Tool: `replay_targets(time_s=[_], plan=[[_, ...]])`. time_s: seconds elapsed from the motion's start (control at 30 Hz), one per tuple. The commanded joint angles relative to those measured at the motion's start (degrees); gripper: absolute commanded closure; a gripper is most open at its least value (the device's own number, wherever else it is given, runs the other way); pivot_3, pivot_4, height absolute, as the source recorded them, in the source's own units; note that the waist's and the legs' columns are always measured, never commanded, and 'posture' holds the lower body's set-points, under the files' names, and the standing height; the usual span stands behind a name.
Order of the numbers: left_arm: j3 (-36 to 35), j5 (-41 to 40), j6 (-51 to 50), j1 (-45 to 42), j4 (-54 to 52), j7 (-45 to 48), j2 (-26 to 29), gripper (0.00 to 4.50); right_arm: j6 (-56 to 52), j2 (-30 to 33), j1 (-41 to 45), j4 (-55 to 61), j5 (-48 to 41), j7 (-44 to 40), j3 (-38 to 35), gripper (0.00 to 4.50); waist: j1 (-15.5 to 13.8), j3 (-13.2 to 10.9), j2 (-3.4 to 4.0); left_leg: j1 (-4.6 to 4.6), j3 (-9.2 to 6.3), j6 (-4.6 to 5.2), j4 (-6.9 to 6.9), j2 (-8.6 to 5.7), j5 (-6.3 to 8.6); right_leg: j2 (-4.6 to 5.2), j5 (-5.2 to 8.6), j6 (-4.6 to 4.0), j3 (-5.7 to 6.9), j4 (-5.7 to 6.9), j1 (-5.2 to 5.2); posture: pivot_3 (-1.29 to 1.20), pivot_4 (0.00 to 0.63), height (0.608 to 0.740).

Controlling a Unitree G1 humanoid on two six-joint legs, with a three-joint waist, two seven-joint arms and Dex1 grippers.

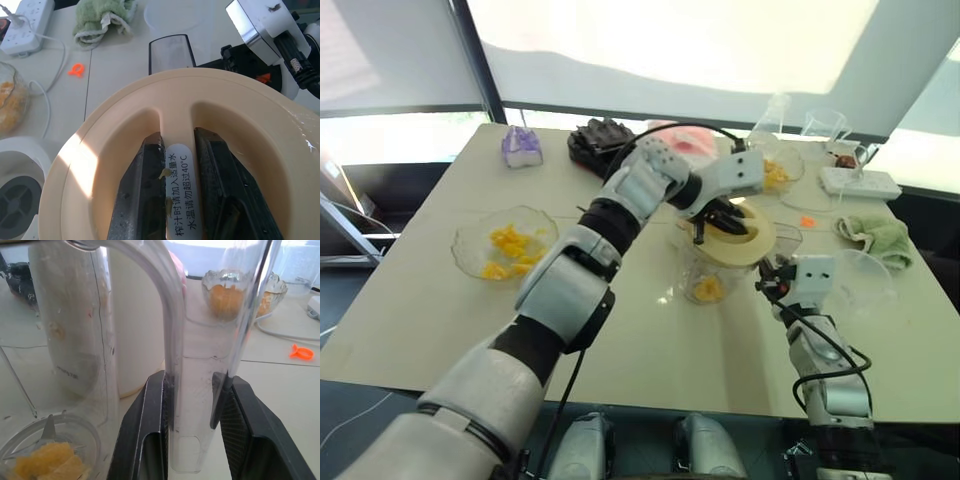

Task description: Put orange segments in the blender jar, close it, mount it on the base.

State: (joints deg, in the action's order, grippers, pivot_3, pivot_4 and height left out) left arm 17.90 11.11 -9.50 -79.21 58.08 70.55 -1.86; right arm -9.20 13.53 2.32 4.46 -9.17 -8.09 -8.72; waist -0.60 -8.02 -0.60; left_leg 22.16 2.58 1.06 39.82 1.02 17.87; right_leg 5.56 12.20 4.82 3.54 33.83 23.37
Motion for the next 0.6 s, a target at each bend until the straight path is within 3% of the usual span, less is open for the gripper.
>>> replay_targets(time_s=[0.03, 0.23, 0.6], plan=[[10.19, 9.12, -1.85, 3.93, 3.74, 0.10, 0.54, 3.73, 2.02, 2.37, 0.55, 4.22, 2.27, -2.77, 2.00, 3.68, 0.04, -0.01, -0.03, 0.00, 0.00, 0.01, -0.02, -0.01, -0.01, 0.00, 0.00, 0.00, 0.03, 0.00, 0.01, 0.00, 0.150, 0.740], [10.05, 7.97, -4.17, 3.32, 3.41, -0.36, -0.04, 0.81, 2.20, 3.07, 0.63, 4.02, 2.01, -3.10, 1.97, 3.68, -0.12, 0.06, 0.03, -0.03, 0.00, 0.05, -0.28, -0.04, -0.03, 0.02, 0.03, 0.05, 0.09, -0.06, 0.07, 0.00, 0.150, 0.740], [7.09, 5.25, -8.35, -0.80, 1.93, -1.22, 0.55, 0.81, 2.46, 3.67, -0.31, 3.09, 2.30, -4.01, 1.64, 3.68, -0.03, 0.07, 0.04, -0.06, 0.00, 0.24, -0.79, -0.06, -0.11, -0.01, 0.13, 0.20, 0.31, -0.21, 0.17, 0.00, 0.150, 0.740]])
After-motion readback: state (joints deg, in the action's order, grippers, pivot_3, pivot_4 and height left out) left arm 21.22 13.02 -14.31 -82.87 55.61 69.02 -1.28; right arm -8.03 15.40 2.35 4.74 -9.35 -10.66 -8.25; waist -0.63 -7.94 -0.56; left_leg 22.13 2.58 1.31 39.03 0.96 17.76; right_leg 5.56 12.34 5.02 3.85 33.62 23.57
